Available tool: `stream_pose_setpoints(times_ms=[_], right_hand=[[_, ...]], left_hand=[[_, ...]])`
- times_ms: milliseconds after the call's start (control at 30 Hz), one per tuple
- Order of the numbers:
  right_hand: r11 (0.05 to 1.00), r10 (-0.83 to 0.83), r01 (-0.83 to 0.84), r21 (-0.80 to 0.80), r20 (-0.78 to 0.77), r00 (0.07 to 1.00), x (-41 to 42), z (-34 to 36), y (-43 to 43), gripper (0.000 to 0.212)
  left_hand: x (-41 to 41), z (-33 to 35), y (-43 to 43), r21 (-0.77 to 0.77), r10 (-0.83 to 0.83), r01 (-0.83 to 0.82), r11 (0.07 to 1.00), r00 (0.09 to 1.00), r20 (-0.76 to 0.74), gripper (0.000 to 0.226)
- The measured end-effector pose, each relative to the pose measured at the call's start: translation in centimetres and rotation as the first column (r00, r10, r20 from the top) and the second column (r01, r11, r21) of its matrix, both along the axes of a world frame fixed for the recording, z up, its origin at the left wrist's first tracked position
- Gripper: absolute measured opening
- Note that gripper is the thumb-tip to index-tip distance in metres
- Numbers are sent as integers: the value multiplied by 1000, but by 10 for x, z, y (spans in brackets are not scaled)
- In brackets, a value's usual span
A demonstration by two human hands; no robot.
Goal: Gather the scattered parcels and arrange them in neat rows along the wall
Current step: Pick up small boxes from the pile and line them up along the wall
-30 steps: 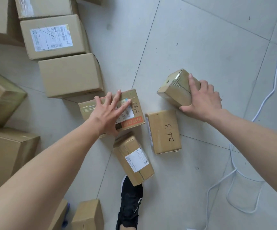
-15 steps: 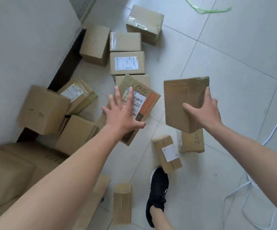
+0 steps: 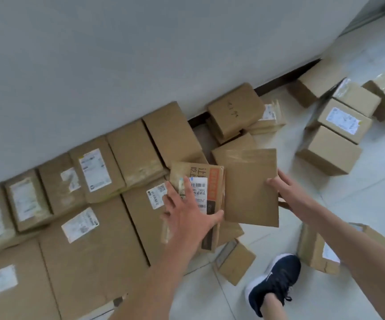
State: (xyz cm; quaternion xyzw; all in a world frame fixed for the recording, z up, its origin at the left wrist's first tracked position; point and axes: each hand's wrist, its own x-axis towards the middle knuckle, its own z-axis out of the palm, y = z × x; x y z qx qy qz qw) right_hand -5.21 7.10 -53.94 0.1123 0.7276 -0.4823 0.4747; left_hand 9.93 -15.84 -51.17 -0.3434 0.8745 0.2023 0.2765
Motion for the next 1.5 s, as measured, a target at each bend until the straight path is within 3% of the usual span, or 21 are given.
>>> stream_pose_setpoints(times_ms=[267, 467, 700, 833, 967, 1233, 1500], right_hand=[[977, 209, -213, 31, 98, 973, 28, -10, -92, 48], [953, 298, -301, 24, 99, 950, 36, -35, -142, 41], [970, 227, -219, 103, -71, 971, 31, -78, -168, 39], [960, 265, -257, 108, -70, 962, 40, -83, -157, 54], [965, 243, -236, 112, -52, 969, 41, -76, -143, 83], [990, 111, -97, 107, -135, 985, 17, -46, -57, 72], [957, 52, 14, 289, -220, 974, -7, -73, 76, 69]], left_hand=[[63, -27, -54, 18, 276, -278, 961, 960, 48, 138], [60, -56, -62, -16, 523, -523, 852, 852, 31, 138], [39, -98, -61, -28, 584, -584, 812, 812, 7, 134], [41, -101, -57, -24, 577, -577, 816, 817, -1, 131], [29, -86, -54, -97, 419, -420, 902, 907, -29, 125], [-67, -50, 23, -39, 70, -80, 996, 973, -221, 109], [-120, -96, 113, -43, -321, 321, 946, 910, -263, 95]])
